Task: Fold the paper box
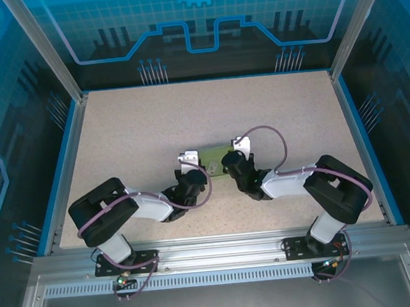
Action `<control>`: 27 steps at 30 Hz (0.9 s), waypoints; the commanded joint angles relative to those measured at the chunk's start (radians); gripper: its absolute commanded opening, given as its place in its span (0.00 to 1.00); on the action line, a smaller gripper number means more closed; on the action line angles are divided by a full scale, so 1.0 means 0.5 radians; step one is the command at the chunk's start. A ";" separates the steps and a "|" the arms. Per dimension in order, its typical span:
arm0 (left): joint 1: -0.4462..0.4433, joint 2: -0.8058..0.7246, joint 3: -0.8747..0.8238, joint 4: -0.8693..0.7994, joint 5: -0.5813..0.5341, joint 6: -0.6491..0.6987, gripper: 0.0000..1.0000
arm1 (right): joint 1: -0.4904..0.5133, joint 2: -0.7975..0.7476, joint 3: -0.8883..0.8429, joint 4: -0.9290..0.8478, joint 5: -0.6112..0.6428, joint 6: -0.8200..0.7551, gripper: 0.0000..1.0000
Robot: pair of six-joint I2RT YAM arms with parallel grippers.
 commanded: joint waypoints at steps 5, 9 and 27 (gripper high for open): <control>-0.029 -0.100 -0.054 -0.061 0.075 -0.034 0.21 | 0.079 0.054 -0.057 -0.058 0.045 -0.056 0.00; -0.029 -0.146 -0.069 -0.084 0.094 -0.042 0.26 | 0.096 0.053 -0.051 -0.070 0.078 -0.070 0.00; -0.029 -0.639 -0.144 -0.686 0.336 -0.153 0.63 | 0.126 0.083 -0.008 -0.087 0.136 -0.136 0.00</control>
